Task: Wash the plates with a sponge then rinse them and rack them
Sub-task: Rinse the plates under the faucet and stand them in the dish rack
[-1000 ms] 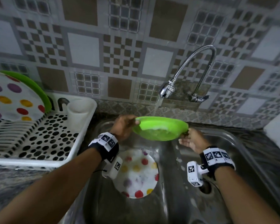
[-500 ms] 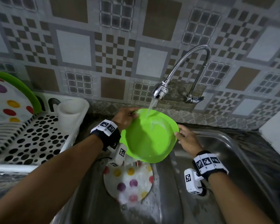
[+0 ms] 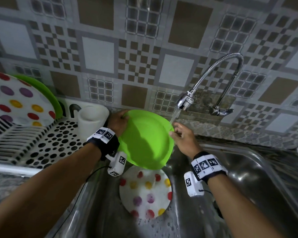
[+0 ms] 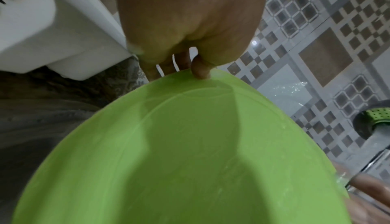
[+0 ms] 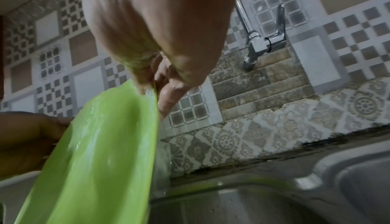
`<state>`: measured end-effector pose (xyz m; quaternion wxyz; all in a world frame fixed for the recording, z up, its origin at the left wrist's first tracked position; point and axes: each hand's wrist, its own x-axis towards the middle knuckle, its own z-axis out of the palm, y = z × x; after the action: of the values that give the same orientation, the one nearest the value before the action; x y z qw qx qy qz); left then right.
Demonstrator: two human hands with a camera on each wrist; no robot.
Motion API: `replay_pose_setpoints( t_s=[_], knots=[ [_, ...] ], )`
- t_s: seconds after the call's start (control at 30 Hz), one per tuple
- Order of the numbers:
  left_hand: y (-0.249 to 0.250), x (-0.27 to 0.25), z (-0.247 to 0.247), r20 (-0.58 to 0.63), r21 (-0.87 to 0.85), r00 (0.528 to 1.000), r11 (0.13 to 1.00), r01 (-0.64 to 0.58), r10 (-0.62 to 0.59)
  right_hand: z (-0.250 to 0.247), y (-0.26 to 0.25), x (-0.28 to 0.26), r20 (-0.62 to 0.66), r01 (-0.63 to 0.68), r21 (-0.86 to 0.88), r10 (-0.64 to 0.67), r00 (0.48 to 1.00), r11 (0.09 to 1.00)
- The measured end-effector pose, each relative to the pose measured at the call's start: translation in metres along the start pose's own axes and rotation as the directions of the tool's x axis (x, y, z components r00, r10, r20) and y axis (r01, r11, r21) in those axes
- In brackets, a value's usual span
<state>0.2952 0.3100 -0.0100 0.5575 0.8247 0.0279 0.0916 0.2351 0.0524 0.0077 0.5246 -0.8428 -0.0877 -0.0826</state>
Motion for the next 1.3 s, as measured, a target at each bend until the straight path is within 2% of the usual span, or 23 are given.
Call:
replay_pose_setpoints(
  t_s=[0.13, 0.2, 0.23, 0.33, 0.43, 0.5, 0.63, 0.7, 0.8, 0.87, 0.93, 1.0, 1.07, 1.17, 1.3],
  knots=[
    [-0.001, -0.003, 0.001, -0.007, 0.020, 0.999, 0.999, -0.042, 0.043, 0.005, -0.008, 0.006, -0.033, -0.006, 0.007, 0.006, 0.999, 1.000],
    [-0.001, -0.014, 0.007, 0.072, -0.189, 0.996, 0.981, -0.036, 0.051, 0.003, -0.005, 0.005, -0.049, -0.050, 0.030, 0.052, 0.997, 0.998],
    [-0.002, -0.021, 0.011, 0.106, -0.230, 0.992, 0.972, -0.040, 0.065, 0.001, -0.003, 0.003, -0.056, -0.071, 0.044, 0.074, 0.996, 0.997],
    [-0.002, -0.047, 0.025, 0.189, -0.135, 0.966, 0.979, -0.155, 0.179, -0.006, 0.007, -0.004, -0.091, -0.149, 0.051, 0.153, 0.984, 0.988],
    [0.006, -0.075, 0.034, 0.321, 0.070, 0.899, 0.940, -0.335, 0.297, -0.014, 0.017, -0.013, -0.179, -0.240, 0.138, 0.262, 0.948, 0.961],
    [0.008, -0.089, 0.039, 0.430, 0.135, 0.835, 0.890, -0.435, 0.343, -0.019, 0.024, -0.017, -0.238, -0.278, 0.199, 0.321, 0.916, 0.940],
    [-0.006, -0.102, 0.047, 0.586, 0.178, 0.675, 0.742, -0.646, 0.447, -0.029, 0.036, -0.026, -0.290, -0.329, 0.399, 0.458, 0.840, 0.856],
    [-0.005, -0.106, 0.047, 0.570, 0.207, 0.659, 0.691, -0.693, 0.490, -0.033, 0.034, -0.032, -0.253, -0.345, 0.495, 0.513, 0.820, 0.797],
    [0.004, -0.110, 0.047, 0.414, 0.153, 0.637, 0.640, -0.753, 0.650, -0.032, 0.028, -0.040, -0.212, -0.343, 0.593, 0.552, 0.807, 0.729],
    [0.013, -0.109, 0.046, 0.346, 0.113, 0.670, 0.680, -0.724, 0.657, -0.031, 0.024, -0.044, -0.189, -0.321, 0.649, 0.556, 0.810, 0.689],
    [0.023, -0.104, 0.047, 0.289, 0.073, 0.756, 0.774, -0.630, 0.588, -0.032, 0.022, -0.048, -0.157, -0.338, 0.646, 0.553, 0.818, 0.685],
    [0.035, -0.098, 0.046, 0.221, 0.032, 0.867, 0.885, -0.464, 0.447, -0.034, 0.020, -0.053, -0.173, -0.375, 0.502, 0.516, 0.839, 0.779],
    [0.043, -0.091, 0.046, 0.187, -0.036, 0.931, 0.949, -0.313, 0.314, -0.036, 0.023, -0.055, -0.245, -0.344, 0.304, 0.422, 0.873, 0.888],
    [0.047, -0.079, 0.042, 0.211, -0.150, 0.945, 0.964, -0.220, 0.249, -0.042, 0.027, -0.053, -0.329, -0.256, 0.109, 0.278, 0.903, 0.961],
    [0.044, -0.072, 0.032, 0.161, -0.279, 0.977, 0.956, -0.091, 0.140, -0.049, 0.020, -0.051, -0.259, -0.173, 0.000, 0.167, 0.951, 0.985]
  ],
)
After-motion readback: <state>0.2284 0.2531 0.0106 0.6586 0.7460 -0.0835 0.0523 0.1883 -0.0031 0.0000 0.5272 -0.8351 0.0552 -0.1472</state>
